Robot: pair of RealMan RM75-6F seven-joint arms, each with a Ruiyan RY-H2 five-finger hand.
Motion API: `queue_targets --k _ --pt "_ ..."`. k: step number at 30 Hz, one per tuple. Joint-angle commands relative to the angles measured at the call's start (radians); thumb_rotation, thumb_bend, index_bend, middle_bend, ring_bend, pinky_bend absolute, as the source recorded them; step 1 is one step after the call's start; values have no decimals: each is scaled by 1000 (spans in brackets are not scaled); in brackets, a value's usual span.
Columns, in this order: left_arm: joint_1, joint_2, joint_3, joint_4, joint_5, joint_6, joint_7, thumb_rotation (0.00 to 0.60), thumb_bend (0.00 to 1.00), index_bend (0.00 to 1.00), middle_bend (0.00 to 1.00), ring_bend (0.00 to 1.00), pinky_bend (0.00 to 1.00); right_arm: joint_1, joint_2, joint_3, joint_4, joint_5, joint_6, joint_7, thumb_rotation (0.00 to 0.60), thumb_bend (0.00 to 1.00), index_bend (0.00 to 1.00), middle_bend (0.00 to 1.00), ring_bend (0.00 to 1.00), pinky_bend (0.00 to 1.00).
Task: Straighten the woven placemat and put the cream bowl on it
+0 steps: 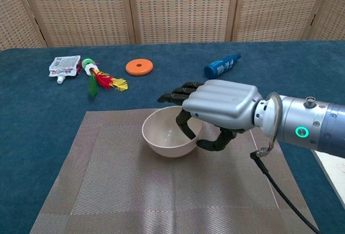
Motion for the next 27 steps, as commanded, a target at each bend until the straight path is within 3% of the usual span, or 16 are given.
queue_targets --k 1,3,5,12,14,16,19,27 --pt "-1 0 0 0 0 -3 1 600 0 0 0 0 0 -3 28 -10 -28 9 -15 16 600 329 298 1 0 0" --pt "-2 -1 0 0 0 -6 3 600 0 0 0 0 0 -11 66 -16 -74 17 -14 15 600 99 71 0 0 0" --pt "-2 -2 1 -1 1 -7 7 600 0 0 0 0 0 -27 110 -21 -126 21 5 6 600 4 0 0 0 0" --pt "7 -5 4 5 16 11 6 600 0 0 0 0 0 -118 264 -37 -241 6 154 -42 600 0 0 0 0 0" --pt "14 -11 5 14 26 28 7 600 0 0 0 0 0 -167 317 -38 -253 -1 234 -43 600 0 0 0 0 0" --pt "34 -17 21 24 45 54 11 600 0 0 0 0 0 -269 388 -35 -242 8 391 18 600 0 0 0 0 0" --pt "56 -22 37 27 60 75 5 600 0 0 0 0 0 -357 420 -27 -215 34 506 100 600 0 0 0 0 0" --pt "122 -24 86 42 108 138 -15 600 0 0 0 0 0 -512 438 -40 -121 99 629 264 600 0 0 0 0 0"
